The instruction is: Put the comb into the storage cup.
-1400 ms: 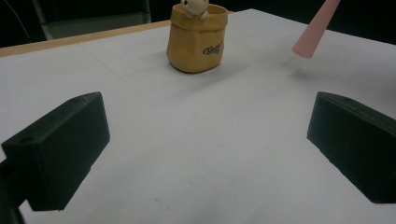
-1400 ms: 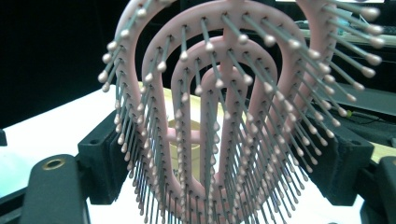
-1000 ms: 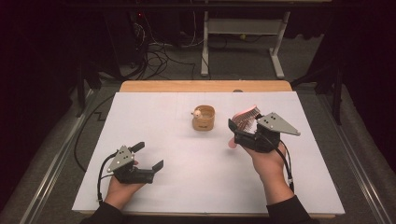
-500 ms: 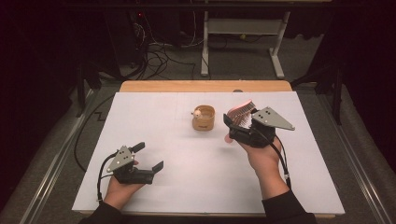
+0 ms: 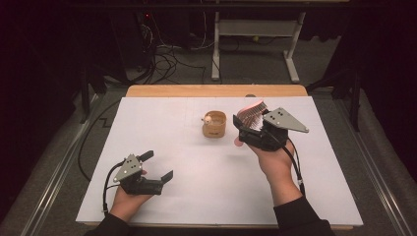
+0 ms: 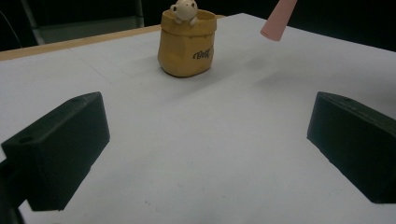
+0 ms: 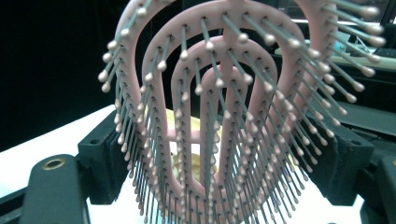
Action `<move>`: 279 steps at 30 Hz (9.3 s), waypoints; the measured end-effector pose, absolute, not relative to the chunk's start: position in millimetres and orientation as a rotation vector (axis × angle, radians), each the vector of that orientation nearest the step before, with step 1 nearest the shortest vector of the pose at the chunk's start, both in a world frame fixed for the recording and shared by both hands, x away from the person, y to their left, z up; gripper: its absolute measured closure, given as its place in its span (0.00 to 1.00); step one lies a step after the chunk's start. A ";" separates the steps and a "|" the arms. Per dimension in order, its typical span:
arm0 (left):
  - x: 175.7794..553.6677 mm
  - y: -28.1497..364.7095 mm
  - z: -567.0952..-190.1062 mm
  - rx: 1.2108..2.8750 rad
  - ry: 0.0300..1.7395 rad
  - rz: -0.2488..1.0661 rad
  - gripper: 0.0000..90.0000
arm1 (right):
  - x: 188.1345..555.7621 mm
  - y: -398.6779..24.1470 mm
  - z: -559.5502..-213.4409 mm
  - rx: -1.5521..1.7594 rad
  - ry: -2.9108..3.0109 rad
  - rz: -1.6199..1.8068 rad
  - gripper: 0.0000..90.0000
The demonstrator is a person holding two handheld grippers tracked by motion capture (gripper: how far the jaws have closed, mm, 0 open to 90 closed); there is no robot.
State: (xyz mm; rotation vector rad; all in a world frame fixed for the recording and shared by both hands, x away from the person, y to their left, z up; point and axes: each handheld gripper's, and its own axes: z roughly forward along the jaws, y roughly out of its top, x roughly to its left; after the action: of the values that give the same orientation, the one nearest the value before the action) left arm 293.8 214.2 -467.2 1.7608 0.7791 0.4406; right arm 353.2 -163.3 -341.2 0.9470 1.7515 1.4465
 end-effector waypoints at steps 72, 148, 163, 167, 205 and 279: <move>293.6 211.2 -465.0 1.759 0.740 0.456 0.00 | 440.1 -102.9 -321.8 0.970 1.697 1.472 0.22; 294.2 209.8 -466.6 1.768 0.748 0.449 0.00 | 467.3 -78.5 -375.6 1.075 1.781 1.488 0.22; 294.2 209.8 -466.7 1.769 0.746 0.450 0.00 | 468.7 -75.0 -381.0 1.079 1.798 1.483 0.22; 294.4 209.1 -467.0 1.771 0.747 0.449 0.00 | 468.8 -75.7 -380.5 1.078 1.808 1.482 0.22; 293.5 206.3 -467.3 1.780 0.735 0.448 0.00 | 465.2 -101.1 -379.2 1.179 1.802 1.480 0.20; 294.2 205.6 -467.9 1.783 0.734 0.443 0.00 | 463.4 -140.6 -396.5 1.286 1.802 1.392 0.06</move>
State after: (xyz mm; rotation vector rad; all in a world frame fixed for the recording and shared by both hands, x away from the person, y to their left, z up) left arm 294.2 205.6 -467.9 1.7831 0.7341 0.4434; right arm 463.4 -140.6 -396.5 1.2858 1.8017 1.3923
